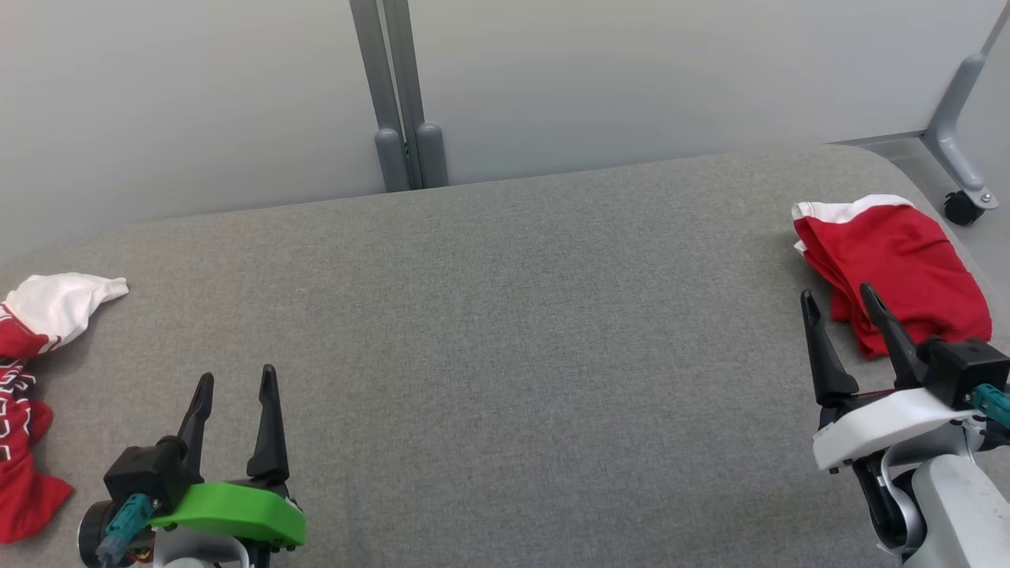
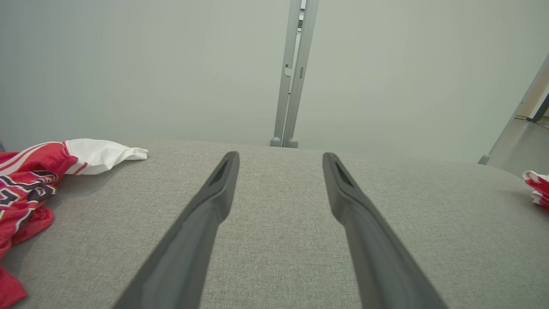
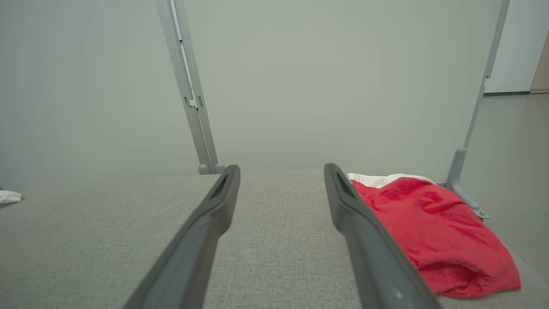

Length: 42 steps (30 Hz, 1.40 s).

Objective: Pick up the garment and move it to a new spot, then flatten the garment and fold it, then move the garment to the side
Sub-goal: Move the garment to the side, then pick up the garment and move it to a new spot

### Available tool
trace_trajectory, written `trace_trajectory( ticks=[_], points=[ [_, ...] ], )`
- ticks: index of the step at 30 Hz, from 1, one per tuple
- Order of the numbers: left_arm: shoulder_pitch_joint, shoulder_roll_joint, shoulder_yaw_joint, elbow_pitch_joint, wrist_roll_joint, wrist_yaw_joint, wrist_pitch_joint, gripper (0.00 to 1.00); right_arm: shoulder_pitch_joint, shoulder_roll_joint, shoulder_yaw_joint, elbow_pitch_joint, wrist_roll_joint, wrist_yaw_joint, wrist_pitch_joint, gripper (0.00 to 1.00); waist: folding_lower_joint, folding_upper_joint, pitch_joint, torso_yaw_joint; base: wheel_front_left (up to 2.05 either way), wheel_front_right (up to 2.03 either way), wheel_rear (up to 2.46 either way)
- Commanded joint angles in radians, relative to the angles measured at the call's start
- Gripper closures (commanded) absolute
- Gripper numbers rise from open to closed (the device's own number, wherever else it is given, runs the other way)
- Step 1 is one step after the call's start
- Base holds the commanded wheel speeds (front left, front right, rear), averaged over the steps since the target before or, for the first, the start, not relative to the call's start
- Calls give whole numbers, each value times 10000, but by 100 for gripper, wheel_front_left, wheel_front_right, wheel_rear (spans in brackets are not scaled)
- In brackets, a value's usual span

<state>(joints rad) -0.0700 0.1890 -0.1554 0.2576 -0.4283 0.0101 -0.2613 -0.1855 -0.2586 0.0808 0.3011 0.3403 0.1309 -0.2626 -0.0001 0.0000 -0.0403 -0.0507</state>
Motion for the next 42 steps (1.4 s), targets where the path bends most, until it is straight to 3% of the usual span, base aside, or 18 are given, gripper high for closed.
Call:
trace_trajectory(
  ticks=[1,10,16,31,42],
  points=[
    [181,-40,86,-39,106,-52,-49,0,150,24,-43,-89,-127,-3,-30,0,1,0,25,-2,0,0,0],
    [130,-267,302,7,396,-289,-51,0,53,127,-10,-130,-264,-3,-30,0,1,0,60,122,0,0,0],
    [2,-331,403,66,615,-345,-42,0,152,216,-3,-162,-183,-1,-30,0,1,0,47,550,0,0,0],
    [-37,-40,766,217,800,38,0,0,165,747,570,101,40,-3,-29,0,1,0,33,3715,0,0,0],
    [252,93,917,-97,631,332,258,0,126,691,947,40,130,-3,-30,0,1,0,56,4736,0,0,0]
  ],
)
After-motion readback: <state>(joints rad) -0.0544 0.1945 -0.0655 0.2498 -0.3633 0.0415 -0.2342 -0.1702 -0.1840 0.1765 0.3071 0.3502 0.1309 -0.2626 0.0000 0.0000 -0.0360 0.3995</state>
